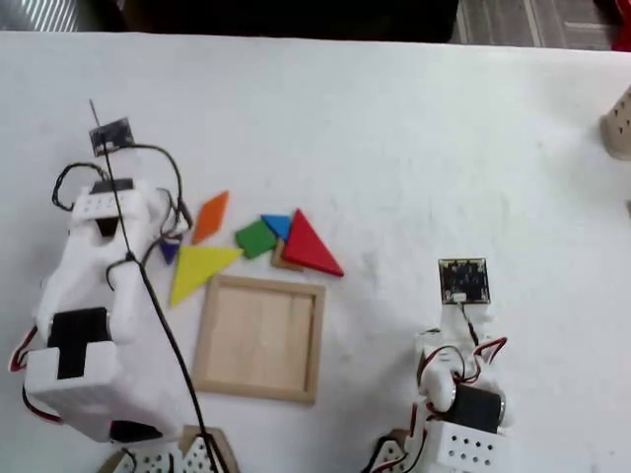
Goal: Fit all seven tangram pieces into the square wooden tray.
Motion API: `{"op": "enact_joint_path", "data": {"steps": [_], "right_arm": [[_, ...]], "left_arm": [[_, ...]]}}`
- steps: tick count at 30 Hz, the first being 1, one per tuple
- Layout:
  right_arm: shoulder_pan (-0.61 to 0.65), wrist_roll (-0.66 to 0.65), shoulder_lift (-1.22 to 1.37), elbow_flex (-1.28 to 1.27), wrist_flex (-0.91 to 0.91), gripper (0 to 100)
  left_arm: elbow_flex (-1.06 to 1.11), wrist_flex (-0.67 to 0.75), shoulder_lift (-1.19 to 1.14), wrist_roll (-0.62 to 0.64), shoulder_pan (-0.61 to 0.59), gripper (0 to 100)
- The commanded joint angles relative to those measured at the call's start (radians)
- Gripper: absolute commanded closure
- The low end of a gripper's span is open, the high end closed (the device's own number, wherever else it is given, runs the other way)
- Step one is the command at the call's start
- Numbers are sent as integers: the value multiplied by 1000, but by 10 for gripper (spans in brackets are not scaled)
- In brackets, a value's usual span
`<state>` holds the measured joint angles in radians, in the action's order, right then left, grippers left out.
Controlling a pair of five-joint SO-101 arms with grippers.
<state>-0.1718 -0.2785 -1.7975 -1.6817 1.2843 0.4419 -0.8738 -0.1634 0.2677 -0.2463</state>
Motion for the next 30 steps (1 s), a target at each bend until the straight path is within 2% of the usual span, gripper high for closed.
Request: {"op": "enact_joint_path", "data": {"steps": [1, 27, 30], "right_arm": [[-12, -11, -4, -2, -16, 981], [-12, -11, -4, -2, -16, 981], [-12, -11, -4, -2, -16, 981]], "left_arm": [[8, 46, 51, -21, -8, 788], [38, 101, 48, -21, -41, 788], [40, 97, 48, -15, -41, 753]]}}
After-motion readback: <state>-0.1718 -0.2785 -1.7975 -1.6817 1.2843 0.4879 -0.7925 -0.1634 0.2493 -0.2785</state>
